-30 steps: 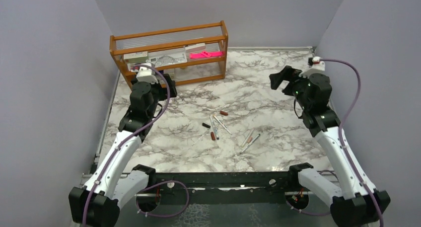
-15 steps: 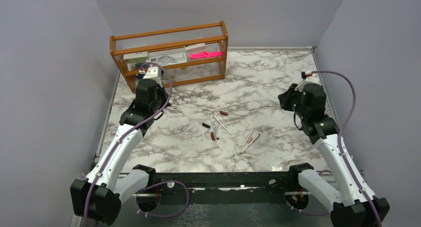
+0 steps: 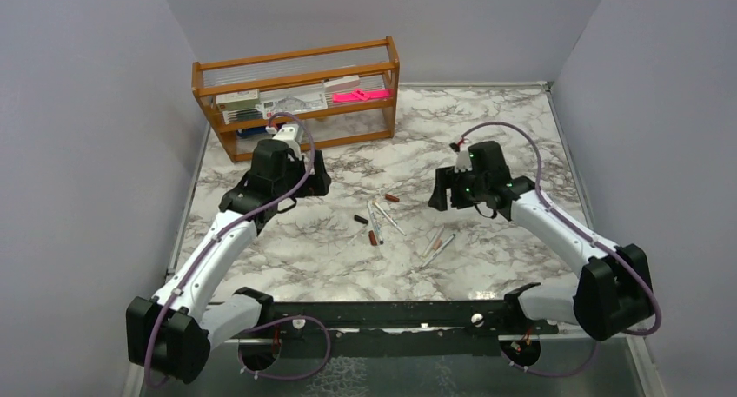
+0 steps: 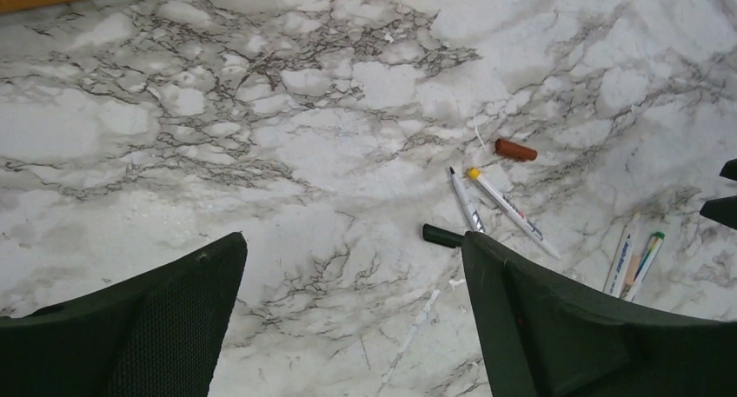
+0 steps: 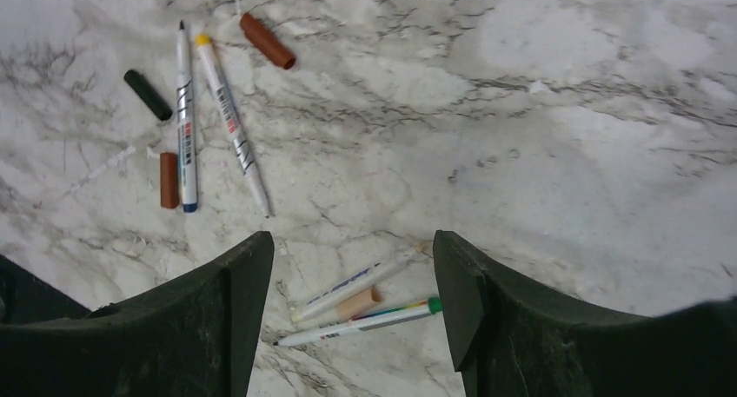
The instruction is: Insert the pens into the pen caps
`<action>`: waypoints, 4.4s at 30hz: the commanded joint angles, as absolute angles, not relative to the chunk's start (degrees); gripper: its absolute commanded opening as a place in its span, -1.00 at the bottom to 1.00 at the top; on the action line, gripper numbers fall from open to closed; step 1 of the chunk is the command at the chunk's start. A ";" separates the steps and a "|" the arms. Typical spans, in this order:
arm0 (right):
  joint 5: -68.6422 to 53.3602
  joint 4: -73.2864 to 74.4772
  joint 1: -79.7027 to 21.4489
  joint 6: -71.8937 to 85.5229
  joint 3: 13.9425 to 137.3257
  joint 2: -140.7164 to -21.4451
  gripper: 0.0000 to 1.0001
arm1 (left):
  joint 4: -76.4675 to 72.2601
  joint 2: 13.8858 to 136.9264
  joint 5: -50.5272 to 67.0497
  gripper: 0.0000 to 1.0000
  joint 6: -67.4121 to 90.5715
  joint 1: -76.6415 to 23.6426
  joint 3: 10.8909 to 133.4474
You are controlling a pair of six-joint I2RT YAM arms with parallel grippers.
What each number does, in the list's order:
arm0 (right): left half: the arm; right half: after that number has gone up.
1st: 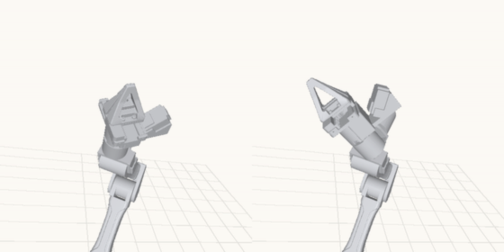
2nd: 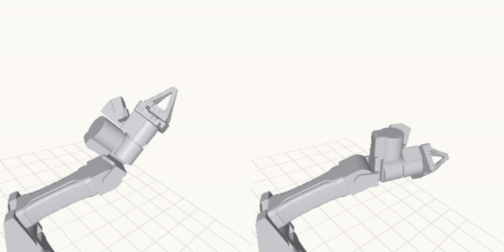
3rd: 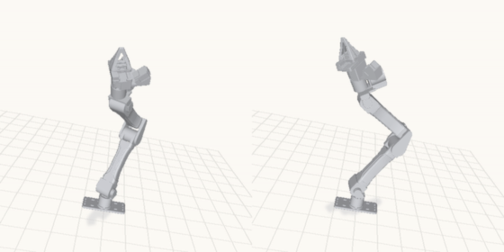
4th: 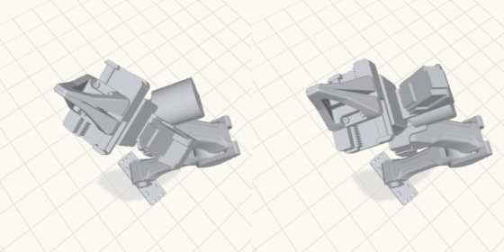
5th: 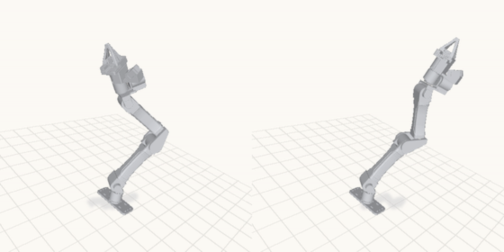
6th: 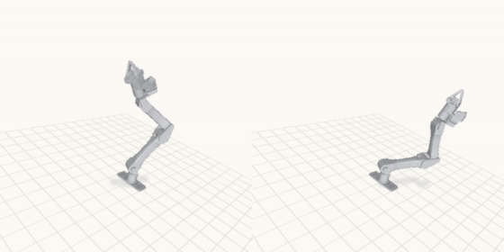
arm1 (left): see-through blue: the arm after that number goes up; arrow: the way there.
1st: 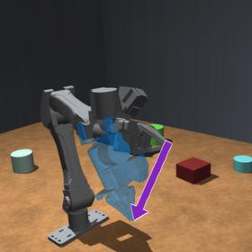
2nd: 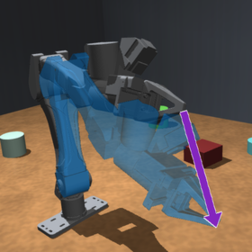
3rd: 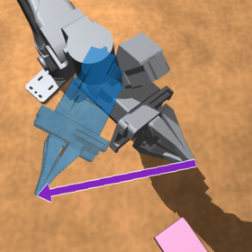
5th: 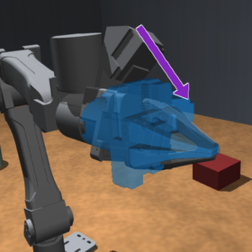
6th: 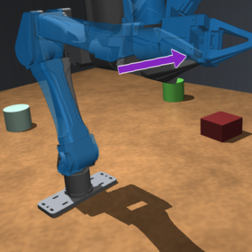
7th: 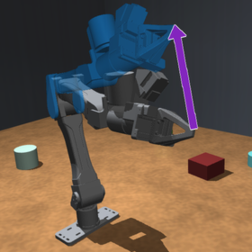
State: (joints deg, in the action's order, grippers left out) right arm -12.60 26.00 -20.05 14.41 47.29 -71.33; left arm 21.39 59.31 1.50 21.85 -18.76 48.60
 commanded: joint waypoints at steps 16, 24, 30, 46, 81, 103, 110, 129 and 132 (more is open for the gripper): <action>-9.58 22.09 -40.66 10.81 59.92 -93.45 0.08 | 24.13 65.43 6.55 0.39 18.14 -19.39 51.55; -6.75 21.45 -42.68 13.27 57.30 -96.05 0.07 | 24.90 63.59 5.01 0.39 19.94 -19.36 49.25; -3.33 22.91 -43.32 13.11 57.34 -99.07 -0.05 | 25.05 63.72 5.44 0.39 20.01 -19.34 48.35; 0.40 20.84 -43.66 12.25 54.98 -91.07 -0.97 | 24.24 62.74 6.06 0.83 26.06 -19.34 50.37; -22.62 20.83 -43.68 4.03 64.19 -80.06 -0.97 | -9.28 72.79 33.28 -0.58 44.51 -24.13 48.00; -1.14 -20.68 -43.66 43.35 30.46 -55.08 0.39 | -34.63 62.08 23.18 -1.00 37.91 -24.98 28.72; 0.83 -33.28 -43.92 69.48 13.47 -41.10 0.28 | -45.67 57.51 22.94 -1.00 41.22 -26.89 25.31; -1.63 -30.04 -44.09 84.03 21.83 -50.59 0.21 | -54.49 58.13 24.94 -1.00 32.63 -33.97 30.86; -2.21 -29.16 -44.12 83.74 23.25 -51.14 0.18 | -55.00 59.21 24.95 -1.00 32.23 -34.01 31.54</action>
